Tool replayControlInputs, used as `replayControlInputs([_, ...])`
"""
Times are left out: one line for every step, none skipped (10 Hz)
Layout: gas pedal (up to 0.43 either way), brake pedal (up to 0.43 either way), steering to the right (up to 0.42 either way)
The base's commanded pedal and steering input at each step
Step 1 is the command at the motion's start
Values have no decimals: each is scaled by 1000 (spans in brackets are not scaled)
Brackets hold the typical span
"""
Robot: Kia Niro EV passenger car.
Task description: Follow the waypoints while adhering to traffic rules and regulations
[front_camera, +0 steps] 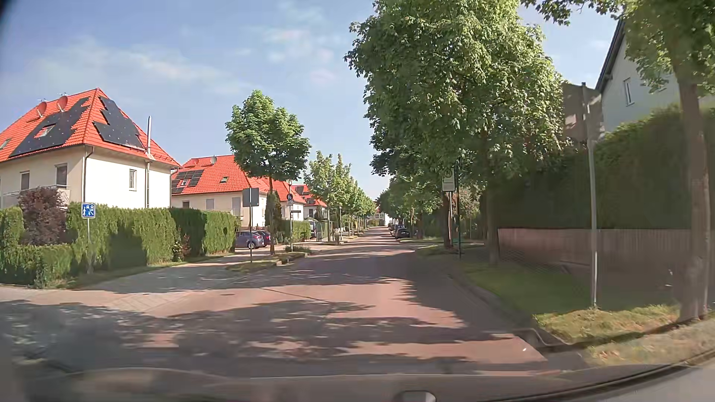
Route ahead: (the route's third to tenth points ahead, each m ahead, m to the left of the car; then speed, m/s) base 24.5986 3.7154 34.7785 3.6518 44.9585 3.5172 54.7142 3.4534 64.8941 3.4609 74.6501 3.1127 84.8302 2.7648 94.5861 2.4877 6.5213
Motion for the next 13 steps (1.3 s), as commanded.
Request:
replayControlInputs([67,0,-10])
replayControlInputs([67,0,-9])
replayControlInputs([67,0,-7])
replayControlInputs([67,0,-6])
replayControlInputs([28,0,-6])
replayControlInputs([8,0,-6])
replayControlInputs([0,0,-5])
replayControlInputs([0,0,-4])
replayControlInputs([0,0,-4])
replayControlInputs([0,0,-4])
replayControlInputs([0,0,-4])
replayControlInputs([0,0,-4])
replayControlInputs([0,0,-4])
